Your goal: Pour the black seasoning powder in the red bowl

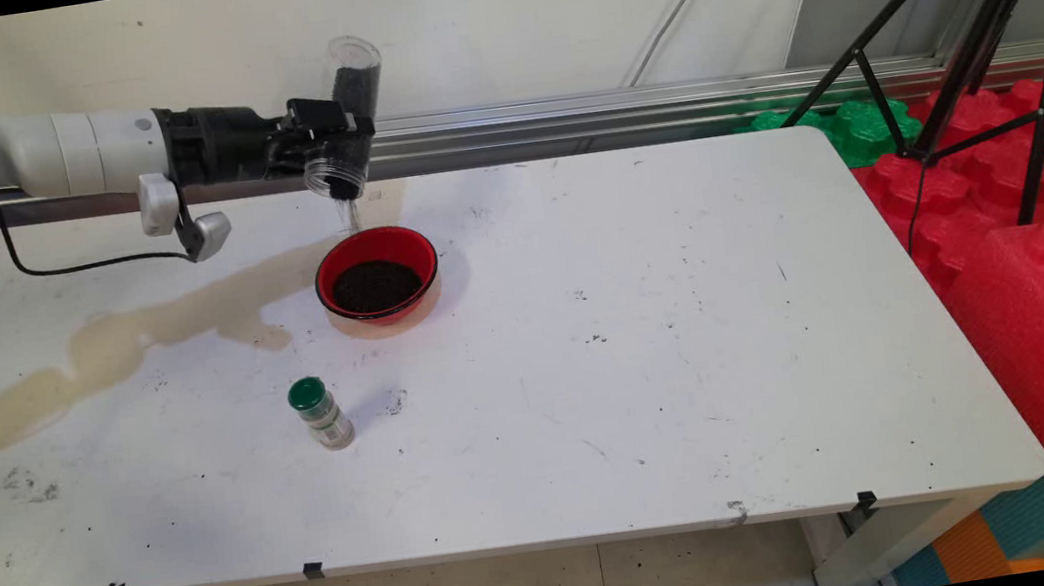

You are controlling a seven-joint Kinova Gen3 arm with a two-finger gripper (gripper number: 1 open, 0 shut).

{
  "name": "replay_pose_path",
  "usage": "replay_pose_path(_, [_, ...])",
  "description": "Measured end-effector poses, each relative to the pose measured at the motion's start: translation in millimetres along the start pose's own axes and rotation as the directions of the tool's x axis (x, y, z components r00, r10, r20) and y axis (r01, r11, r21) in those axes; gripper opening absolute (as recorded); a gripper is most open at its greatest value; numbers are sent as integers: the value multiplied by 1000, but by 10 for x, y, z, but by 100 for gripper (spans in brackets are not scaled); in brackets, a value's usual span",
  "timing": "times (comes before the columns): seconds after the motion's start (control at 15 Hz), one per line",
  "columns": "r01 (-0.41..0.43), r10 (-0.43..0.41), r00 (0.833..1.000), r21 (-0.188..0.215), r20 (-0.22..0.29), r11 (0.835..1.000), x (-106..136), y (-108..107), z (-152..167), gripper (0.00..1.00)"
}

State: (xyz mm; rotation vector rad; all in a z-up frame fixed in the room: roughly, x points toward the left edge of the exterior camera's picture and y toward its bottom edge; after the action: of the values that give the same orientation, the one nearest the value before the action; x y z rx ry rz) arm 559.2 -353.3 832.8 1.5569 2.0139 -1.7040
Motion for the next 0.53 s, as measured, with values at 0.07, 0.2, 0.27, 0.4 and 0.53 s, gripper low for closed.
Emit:
replay_pose_path(0.07, [-6,6,1000,1,0,1000,1,-2,-4,0])
replay_pose_path(0.2, [-15,15,1000,1,0,1000,1,-5,-12,0])
replay_pose_path(0.27, [-20,20,1000,2,0,1000,2,-5,-15,0])
replay_pose_path(0.4, [-30,30,1000,2,0,1000,2,-6,-20,0])
replay_pose_path(0.53, [-41,41,999,3,-1,999,2,-7,-24,0])
